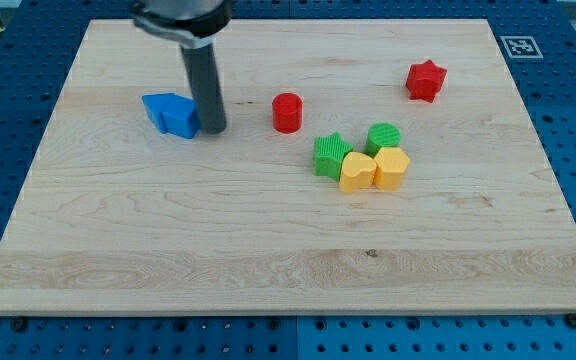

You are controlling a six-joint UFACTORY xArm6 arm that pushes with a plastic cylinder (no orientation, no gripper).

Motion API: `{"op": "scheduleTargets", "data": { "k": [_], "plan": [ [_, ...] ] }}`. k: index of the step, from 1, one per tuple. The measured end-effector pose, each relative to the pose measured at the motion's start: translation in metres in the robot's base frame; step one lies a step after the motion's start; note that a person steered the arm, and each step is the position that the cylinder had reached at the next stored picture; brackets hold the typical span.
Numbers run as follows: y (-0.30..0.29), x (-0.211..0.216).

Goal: Push the red circle towards blue cube

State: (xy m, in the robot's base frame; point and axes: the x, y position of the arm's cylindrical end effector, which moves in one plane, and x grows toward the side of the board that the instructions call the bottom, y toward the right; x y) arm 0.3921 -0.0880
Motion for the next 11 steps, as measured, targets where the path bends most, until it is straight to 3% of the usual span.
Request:
{"op": "scheduleTargets", "data": {
  "k": [1,2,3,4,5,6,11],
  "plan": [
    [0.025,-0.061],
    [0.074,-0.086],
    [0.147,-0.083],
    [0.169,-0.059],
    [0.158,-0.019],
    [0.149,-0.012],
    [0.055,-0.012]
  ]
}}
